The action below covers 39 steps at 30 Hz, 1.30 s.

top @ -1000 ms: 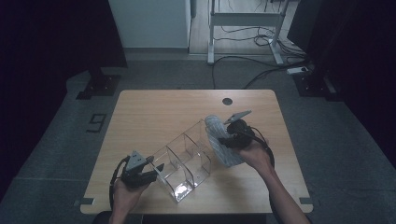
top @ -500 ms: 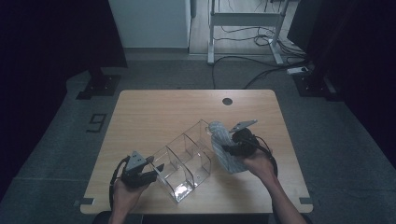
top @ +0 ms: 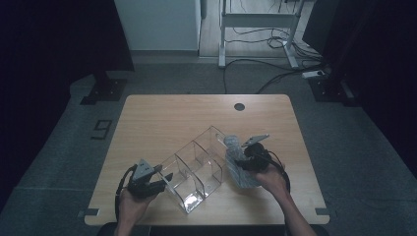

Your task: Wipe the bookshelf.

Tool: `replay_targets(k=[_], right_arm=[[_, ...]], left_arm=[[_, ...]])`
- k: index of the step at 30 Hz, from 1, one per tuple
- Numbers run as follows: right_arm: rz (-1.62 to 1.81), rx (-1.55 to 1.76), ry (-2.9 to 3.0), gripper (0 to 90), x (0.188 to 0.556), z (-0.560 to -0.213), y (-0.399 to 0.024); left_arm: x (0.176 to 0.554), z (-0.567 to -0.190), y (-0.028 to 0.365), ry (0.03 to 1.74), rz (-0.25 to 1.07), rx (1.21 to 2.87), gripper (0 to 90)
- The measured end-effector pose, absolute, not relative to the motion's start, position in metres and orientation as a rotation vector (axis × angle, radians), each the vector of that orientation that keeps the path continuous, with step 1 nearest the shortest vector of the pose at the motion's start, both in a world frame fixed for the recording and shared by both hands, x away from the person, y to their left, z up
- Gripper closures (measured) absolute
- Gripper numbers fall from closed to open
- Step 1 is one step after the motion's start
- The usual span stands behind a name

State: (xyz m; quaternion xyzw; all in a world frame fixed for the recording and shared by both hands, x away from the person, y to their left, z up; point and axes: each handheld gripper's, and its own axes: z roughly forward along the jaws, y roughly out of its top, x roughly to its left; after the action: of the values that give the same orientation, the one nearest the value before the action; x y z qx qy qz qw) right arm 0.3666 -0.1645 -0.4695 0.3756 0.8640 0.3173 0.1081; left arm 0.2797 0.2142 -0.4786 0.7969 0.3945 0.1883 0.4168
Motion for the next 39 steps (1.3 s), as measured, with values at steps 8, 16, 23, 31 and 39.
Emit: replay_targets(k=[8,16,23,31,39], right_arm=[[0.905,1.118,2.549,66.1,0.371,-0.482,-0.162],[0.875,1.159,2.570,66.0,0.378,-0.507,-0.160],[0.754,1.133,2.594,65.9,0.380,-0.525,-0.156],[0.772,1.142,2.584,65.7,0.380,-0.525,-0.157],[0.811,1.147,2.591,65.9,0.373,-0.517,-0.164]], left_arm=[[0.279,-0.479,0.213,0.989,0.473,2.002,44.6],[0.280,-0.479,0.213,0.990,0.458,1.995,44.6],[0.280,-0.479,0.214,0.986,0.448,1.991,44.5],[0.280,-0.479,0.215,0.978,0.436,1.989,44.5],[0.280,-0.479,0.216,0.975,0.434,1.985,44.5]])
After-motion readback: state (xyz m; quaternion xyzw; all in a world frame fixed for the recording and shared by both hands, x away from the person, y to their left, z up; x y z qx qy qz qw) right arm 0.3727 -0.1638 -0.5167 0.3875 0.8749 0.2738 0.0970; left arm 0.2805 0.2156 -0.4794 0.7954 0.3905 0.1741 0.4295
